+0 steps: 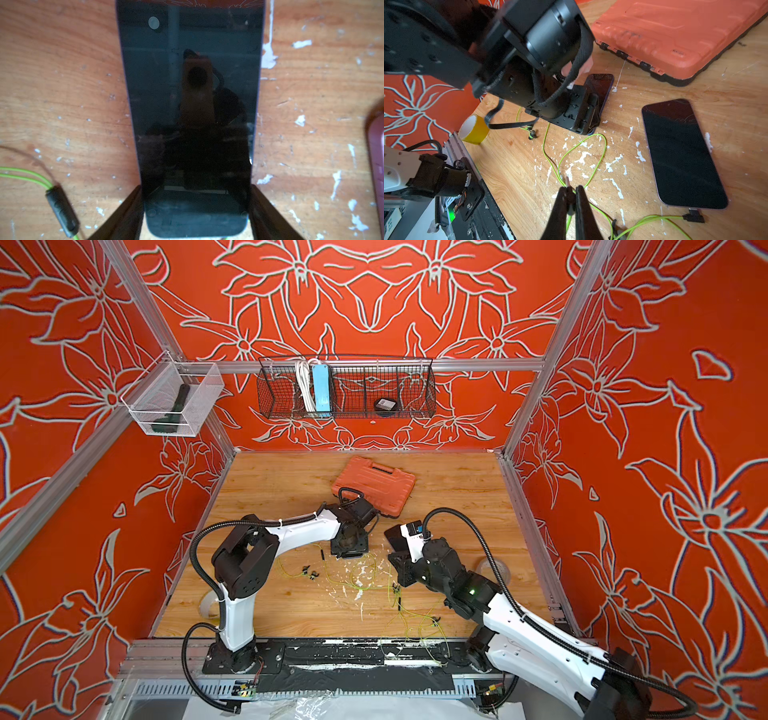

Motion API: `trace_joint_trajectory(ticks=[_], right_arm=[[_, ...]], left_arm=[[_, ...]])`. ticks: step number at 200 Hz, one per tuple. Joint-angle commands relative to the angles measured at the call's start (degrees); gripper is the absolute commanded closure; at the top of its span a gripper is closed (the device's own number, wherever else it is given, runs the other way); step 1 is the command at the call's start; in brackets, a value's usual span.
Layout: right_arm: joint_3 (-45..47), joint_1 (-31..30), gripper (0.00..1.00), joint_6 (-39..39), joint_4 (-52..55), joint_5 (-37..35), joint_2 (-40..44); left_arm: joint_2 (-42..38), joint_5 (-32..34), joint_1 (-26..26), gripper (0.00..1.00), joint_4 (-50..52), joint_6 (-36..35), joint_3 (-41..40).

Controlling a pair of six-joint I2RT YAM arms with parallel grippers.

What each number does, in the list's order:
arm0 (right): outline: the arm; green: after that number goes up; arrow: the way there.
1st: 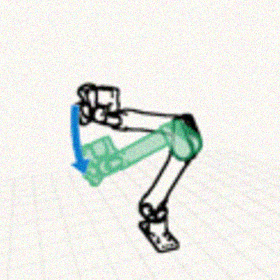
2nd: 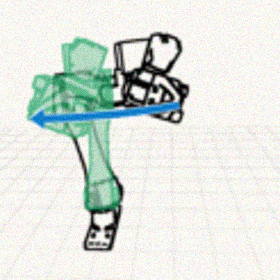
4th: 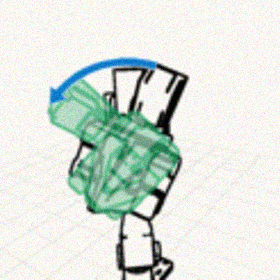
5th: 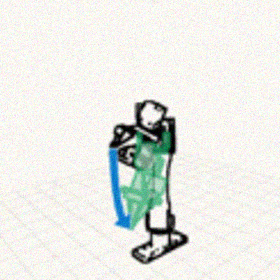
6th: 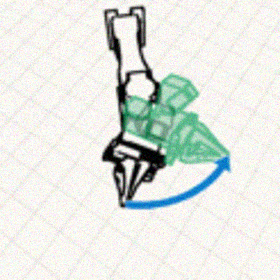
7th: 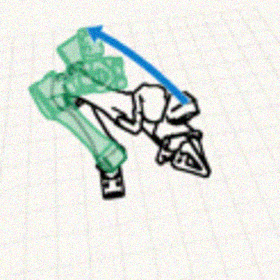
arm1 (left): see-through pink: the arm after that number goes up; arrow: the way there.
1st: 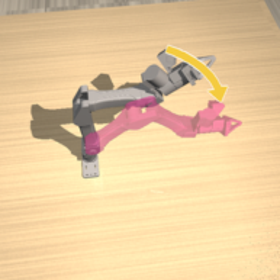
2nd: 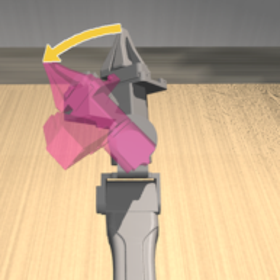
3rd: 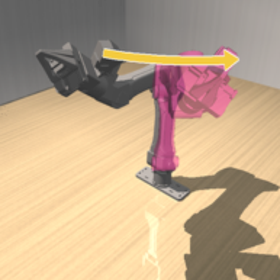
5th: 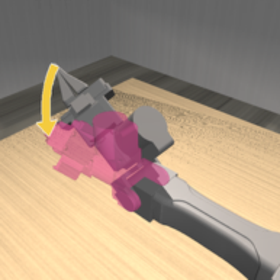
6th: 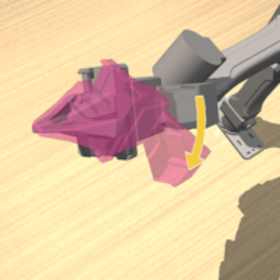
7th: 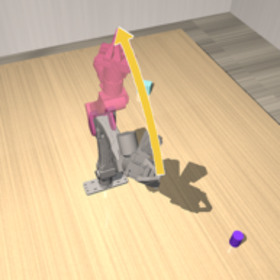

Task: Plug wired earphones into phones
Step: Pick up the phone at the center of the board.

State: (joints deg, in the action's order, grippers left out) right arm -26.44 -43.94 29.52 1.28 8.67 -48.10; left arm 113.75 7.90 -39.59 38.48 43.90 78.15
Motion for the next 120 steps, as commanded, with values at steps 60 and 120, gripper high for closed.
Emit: trace_joint_trajectory(ticks=[60, 120], right_arm=[[6.76, -1.36, 0.97, 1.81, -29.60, -0.58, -17.28], [2.79, -5.96, 0.98, 0.51, -41.96, -6.57, -32.12]], left_arm=[[-5.22, -7.82, 4.88, 0.34, -2.84, 10.11, -3.87], [-9.24, -14.41, 8.93, 0.34, -7.77, 18.65, -9.16]])
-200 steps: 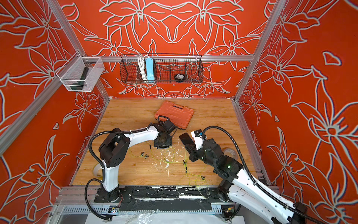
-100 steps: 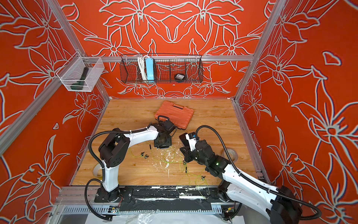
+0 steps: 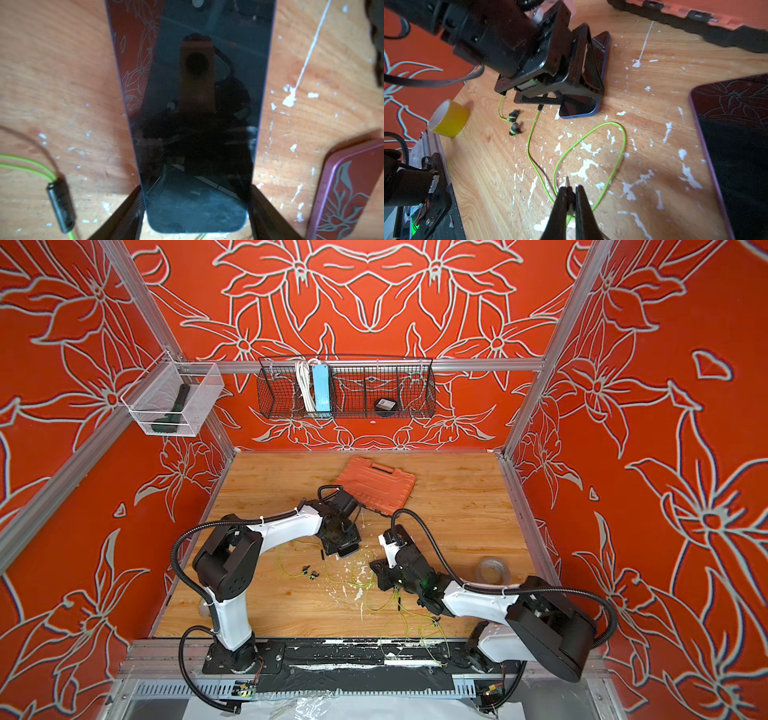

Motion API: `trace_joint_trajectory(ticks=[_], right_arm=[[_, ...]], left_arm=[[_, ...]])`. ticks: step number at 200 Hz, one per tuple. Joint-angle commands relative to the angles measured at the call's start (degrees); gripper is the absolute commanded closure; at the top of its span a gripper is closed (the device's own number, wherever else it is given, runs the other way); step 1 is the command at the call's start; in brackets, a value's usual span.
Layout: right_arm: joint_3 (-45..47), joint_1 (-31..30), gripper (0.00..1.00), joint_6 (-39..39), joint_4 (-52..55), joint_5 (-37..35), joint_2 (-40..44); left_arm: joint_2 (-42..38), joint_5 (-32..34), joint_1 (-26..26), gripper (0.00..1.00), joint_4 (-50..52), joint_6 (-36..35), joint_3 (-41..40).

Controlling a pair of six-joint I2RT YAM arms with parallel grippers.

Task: Plug wired earphones into phones
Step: Pick up the phone at the center of the board.

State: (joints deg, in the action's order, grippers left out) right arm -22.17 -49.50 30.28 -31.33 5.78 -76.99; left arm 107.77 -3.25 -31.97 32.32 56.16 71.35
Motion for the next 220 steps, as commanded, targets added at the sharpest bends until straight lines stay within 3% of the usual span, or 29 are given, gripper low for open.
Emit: trace_joint_trajectory(ticks=[1, 90, 158, 220], right_arm=[[-1.47, -0.42, 0.98, -0.20, -9.58, -3.77, -3.42], [-2.43, -0.69, 0.99, 2.64, -24.98, -5.44, -15.77], [-3.96, -0.68, 0.99, 14.70, -31.96, -7.83, -23.51], [-3.82, -0.73, 1.00, 17.24, -39.71, -8.57, -27.80]], left_arm=[[-3.34, -3.44, 1.39, 0.34, -1.76, 6.53, -2.54], [-10.28, -13.03, 4.72, 0.37, -14.08, 21.25, -10.70], [-16.26, -14.28, 5.16, 0.39, -23.71, 30.18, -17.61], [-17.75, -13.04, 5.16, 0.39, -23.96, 31.51, -18.60]])
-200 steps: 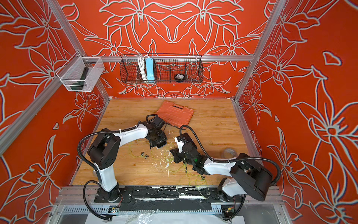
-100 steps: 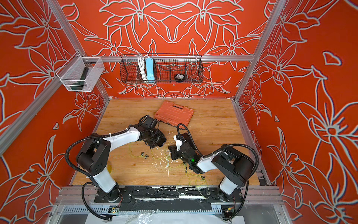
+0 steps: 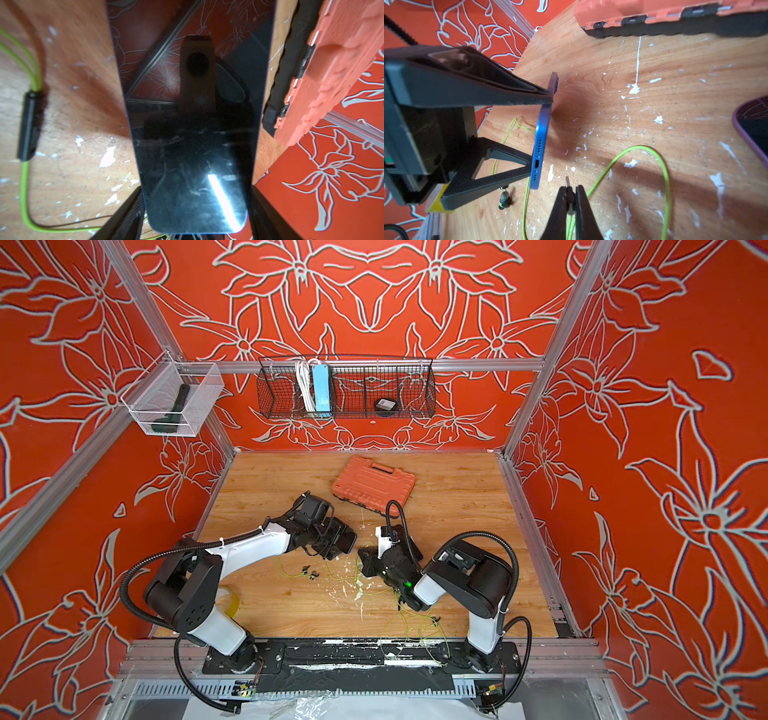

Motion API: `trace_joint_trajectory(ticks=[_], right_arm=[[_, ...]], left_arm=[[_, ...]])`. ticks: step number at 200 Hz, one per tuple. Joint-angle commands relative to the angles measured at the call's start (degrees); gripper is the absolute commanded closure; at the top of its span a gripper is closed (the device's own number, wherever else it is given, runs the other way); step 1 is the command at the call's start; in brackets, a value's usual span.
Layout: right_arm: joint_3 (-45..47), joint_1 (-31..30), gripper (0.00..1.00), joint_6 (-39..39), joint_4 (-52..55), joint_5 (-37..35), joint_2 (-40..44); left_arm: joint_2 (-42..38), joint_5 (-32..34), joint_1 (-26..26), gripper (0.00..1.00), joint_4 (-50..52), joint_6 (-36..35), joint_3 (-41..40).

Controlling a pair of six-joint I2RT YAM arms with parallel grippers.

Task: Plug wired earphones into phones
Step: Pick up the phone at the center of the board.

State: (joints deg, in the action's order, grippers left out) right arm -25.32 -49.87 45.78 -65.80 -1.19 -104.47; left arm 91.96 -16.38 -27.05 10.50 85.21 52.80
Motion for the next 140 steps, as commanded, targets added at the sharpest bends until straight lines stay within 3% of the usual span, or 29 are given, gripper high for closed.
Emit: trace_joint_trajectory(ticks=[1, 140], right_arm=[[-0.64, -0.34, 1.00, 1.71, -5.19, -1.56, -0.31], [-1.99, -0.43, 1.00, 1.04, -3.72, -0.16, 1.22]], left_arm=[[-1.95, 0.11, 0.24, 0.39, -2.11, 2.44, -0.05], [-1.39, 1.55, 0.24, 0.41, -1.54, 2.11, -0.13]])
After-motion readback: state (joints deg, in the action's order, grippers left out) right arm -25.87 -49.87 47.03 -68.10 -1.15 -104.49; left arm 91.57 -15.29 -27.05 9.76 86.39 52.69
